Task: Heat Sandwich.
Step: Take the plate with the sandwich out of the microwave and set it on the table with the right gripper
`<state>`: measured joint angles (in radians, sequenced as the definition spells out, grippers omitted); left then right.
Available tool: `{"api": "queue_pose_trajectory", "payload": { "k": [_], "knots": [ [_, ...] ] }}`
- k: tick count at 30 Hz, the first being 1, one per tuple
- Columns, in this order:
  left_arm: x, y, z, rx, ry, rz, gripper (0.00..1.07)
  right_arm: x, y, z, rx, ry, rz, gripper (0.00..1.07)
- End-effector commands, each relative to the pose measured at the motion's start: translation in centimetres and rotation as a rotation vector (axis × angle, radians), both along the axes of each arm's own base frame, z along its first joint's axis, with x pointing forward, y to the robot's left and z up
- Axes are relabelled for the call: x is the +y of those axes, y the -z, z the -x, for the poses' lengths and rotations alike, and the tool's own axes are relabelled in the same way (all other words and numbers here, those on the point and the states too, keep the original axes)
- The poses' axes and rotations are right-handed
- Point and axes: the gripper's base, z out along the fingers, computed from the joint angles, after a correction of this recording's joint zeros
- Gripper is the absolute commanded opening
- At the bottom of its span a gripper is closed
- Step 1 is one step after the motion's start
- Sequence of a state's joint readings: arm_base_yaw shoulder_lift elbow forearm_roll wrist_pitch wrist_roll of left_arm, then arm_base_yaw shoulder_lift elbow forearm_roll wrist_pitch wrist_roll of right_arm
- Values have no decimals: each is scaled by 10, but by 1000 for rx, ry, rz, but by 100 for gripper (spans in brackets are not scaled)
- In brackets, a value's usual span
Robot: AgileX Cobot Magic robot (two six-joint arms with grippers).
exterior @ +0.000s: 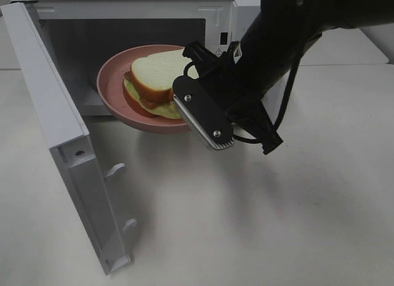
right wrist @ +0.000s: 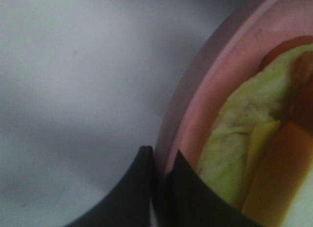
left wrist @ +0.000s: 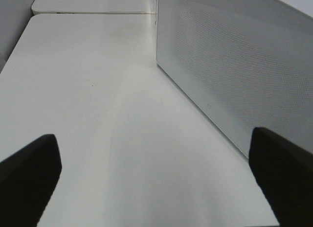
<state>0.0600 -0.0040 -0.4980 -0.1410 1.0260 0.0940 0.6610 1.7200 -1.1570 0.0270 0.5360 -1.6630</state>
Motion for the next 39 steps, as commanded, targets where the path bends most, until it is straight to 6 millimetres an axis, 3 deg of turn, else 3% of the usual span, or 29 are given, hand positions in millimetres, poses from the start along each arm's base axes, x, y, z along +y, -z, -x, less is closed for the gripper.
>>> {"api": "queue_pose_trajectory", "payload": {
  "k": [1,39],
  "knots": [
    [0,2,3,-16,-1,1,101,-3,-8,7,-12,5,-12,0],
    [0,2,3,-16,-1,1,101,-98,-18,106,6,226,77,0]
  ]
}}
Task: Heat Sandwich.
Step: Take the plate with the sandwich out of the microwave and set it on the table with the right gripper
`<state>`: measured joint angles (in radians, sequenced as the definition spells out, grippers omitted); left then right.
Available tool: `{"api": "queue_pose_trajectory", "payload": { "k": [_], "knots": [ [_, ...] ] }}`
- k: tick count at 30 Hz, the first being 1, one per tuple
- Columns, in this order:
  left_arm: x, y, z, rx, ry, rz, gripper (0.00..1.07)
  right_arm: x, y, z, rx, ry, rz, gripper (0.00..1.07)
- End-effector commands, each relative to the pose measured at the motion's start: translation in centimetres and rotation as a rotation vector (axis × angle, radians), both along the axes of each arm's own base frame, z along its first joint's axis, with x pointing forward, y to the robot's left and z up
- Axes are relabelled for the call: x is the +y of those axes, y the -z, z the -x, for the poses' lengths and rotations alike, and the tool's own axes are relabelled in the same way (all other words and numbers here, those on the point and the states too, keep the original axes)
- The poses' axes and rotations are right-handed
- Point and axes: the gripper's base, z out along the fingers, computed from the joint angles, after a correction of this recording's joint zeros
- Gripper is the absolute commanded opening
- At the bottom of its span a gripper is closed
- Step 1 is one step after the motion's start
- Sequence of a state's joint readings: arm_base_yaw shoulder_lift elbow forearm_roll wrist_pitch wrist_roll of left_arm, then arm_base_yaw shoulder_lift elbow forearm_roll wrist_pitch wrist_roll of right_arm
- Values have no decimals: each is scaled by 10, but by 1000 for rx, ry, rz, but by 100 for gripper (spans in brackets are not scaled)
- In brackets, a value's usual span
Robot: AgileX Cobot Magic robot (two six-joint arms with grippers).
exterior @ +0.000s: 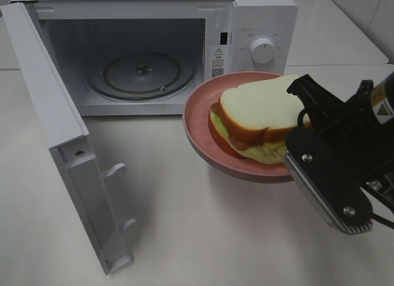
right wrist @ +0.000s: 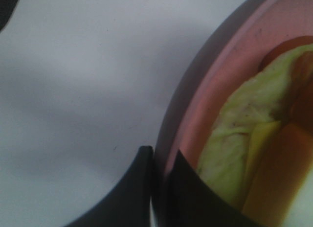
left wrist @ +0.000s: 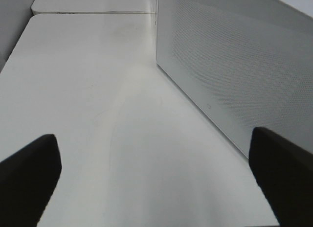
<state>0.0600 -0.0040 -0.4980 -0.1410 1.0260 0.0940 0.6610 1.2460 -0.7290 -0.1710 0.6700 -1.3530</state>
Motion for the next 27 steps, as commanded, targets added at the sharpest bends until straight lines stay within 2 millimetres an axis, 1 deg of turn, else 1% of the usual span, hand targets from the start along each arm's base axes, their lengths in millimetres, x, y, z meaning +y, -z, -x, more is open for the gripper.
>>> {"api": "queue_pose_trajectory", "payload": {
  "k": [1,2,7,11,15,16,23,25,27],
  "knots": [
    [0,2,3,-16,-1,1,101,-7,-4,8,-18,32,-9,0],
    [0,2,3,-16,-1,1,101,-12,-4,13,-26,46,-5,0],
    [0,2,3,-16,-1,1,101,-19,-5,19,-36,71,-6,0],
    [0,2,3,-16,-1,1,101,-33,-6,36,-34,119,-11,0],
    [0,2,3,-16,-1,1,101,-40,-6,42,-41,143,-6,0],
    [0,2,3,-16,-1,1,101,-45,-7,47,-42,177,-14,0],
    [0,2,3,-16,-1,1,101,-54,-13,54,-51,274,-24,0],
    [0,2,3,-16,-1,1,101,-59,-14,55,-47,357,-17,0],
    [0,2,3,-16,-1,1,101,-60,-13,56,-43,389,-13,0]
  ]
}}
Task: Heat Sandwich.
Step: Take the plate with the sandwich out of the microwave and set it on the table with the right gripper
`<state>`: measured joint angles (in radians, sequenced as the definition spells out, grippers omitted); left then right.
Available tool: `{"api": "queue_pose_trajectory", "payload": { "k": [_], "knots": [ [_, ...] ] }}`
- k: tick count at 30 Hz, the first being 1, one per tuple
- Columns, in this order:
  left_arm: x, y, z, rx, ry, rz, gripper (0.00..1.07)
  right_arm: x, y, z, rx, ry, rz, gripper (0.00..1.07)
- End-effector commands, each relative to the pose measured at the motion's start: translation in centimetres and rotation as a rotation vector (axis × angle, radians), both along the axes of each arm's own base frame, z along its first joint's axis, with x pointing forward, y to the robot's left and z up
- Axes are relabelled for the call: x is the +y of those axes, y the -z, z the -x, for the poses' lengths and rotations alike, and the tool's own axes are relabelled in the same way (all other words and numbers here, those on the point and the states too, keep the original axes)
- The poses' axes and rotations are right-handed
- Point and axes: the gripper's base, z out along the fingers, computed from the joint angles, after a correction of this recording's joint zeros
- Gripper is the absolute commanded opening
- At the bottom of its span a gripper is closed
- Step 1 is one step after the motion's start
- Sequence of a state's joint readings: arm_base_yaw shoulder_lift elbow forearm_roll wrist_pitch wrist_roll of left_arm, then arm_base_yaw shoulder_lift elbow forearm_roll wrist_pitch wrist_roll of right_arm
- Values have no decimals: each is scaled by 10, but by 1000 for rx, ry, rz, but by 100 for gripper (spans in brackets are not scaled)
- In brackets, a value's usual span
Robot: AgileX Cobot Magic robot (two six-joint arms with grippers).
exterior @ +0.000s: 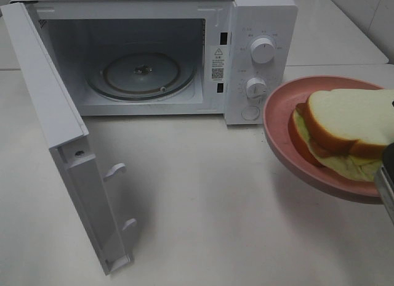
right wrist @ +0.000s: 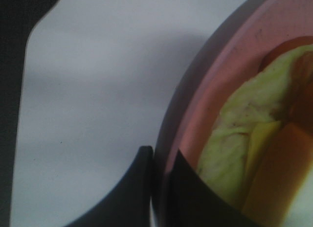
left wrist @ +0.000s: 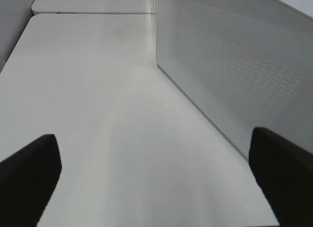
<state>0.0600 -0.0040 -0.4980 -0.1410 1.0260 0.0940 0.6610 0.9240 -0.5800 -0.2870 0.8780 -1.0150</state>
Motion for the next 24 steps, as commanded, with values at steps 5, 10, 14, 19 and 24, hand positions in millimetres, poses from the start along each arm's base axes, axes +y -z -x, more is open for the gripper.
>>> {"api": "queue_pose_trajectory", "payload": {
  "k": [5,10,14,19,24],
  "knots": [
    [0,2,3,-16,-1,1,101,-11,-2,1,-20,223,14,0],
    [0,2,3,-16,-1,1,101,-18,-3,2,-40,423,7,0],
    [0,2,3,-16,-1,1,101,-22,-4,1,-65,524,2,0],
    [0,2,3,-16,-1,1,101,-25,-5,1,-103,677,-39,0],
    [0,2,3,-16,-1,1,101,-23,0,-2,-88,749,-23,0]
  ]
}}
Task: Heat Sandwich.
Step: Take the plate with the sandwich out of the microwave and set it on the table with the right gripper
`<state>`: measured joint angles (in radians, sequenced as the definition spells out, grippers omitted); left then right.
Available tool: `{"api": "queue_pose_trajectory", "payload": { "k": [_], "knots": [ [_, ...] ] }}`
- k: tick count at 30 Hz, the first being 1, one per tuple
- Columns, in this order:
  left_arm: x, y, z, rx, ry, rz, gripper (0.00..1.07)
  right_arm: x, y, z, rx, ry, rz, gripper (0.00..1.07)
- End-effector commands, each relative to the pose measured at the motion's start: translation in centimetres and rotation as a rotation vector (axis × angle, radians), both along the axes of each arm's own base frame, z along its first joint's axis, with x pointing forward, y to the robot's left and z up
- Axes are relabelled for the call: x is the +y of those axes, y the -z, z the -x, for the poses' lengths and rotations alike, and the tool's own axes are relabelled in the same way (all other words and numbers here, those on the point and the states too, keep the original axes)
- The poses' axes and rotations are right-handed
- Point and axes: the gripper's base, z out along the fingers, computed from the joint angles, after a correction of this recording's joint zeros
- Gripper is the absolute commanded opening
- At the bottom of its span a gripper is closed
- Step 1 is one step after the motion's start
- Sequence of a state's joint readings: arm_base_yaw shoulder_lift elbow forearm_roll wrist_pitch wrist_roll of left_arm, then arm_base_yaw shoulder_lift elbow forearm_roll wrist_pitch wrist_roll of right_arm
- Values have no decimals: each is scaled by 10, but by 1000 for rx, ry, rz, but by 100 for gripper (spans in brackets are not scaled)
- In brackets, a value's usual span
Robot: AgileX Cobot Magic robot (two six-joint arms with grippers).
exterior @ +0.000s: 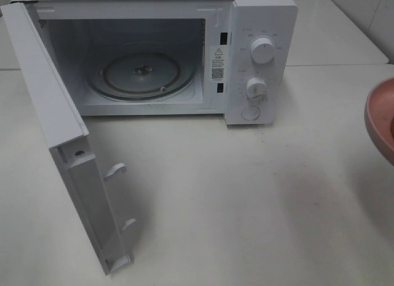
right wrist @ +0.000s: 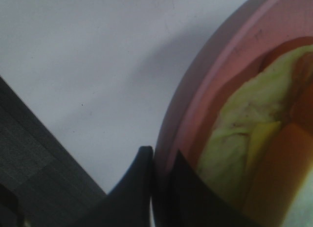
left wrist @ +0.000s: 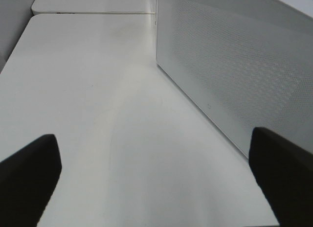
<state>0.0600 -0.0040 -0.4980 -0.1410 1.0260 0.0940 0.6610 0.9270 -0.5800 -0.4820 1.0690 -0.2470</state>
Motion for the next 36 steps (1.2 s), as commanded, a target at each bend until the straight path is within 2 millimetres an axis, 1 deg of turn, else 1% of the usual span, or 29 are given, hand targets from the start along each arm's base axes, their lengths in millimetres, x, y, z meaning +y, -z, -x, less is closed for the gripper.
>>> {"api": "queue_pose_trajectory", "payload": {
  "k": [1,7,9,16,19,21,22,29,30,31,33,35,36],
  "knots": [
    [0,2,3,-16,-1,1,101,1,3,-5,-6,50,32,0],
    [0,2,3,-16,-1,1,101,6,6,-15,-30,121,41,0],
    [0,2,3,-16,-1,1,101,8,12,-22,-42,170,54,0],
    [0,2,3,-16,-1,1,101,15,22,-33,-64,232,56,0],
    [0,2,3,-16,-1,1,101,16,27,-40,-95,290,64,0],
    [0,2,3,-16,-1,1,101,15,29,-42,-96,312,63,0],
    [0,2,3,-16,-1,1,101,13,33,-47,-96,348,54,0],
    [0,2,3,-16,-1,1,101,2,42,-60,-81,423,53,0],
    [0,2,3,-16,-1,1,101,-1,42,-65,-79,451,55,0],
    [0,2,3,-16,-1,1,101,-1,42,-65,-79,451,55,0],
    [0,2,3,-16,-1,1,101,-4,41,-72,-80,484,55,0],
    [0,2,3,-16,-1,1,101,-8,38,-83,-101,529,31,0],
    [0,2,3,-16,-1,1,101,-8,38,-83,-101,529,31,0]
  ]
}}
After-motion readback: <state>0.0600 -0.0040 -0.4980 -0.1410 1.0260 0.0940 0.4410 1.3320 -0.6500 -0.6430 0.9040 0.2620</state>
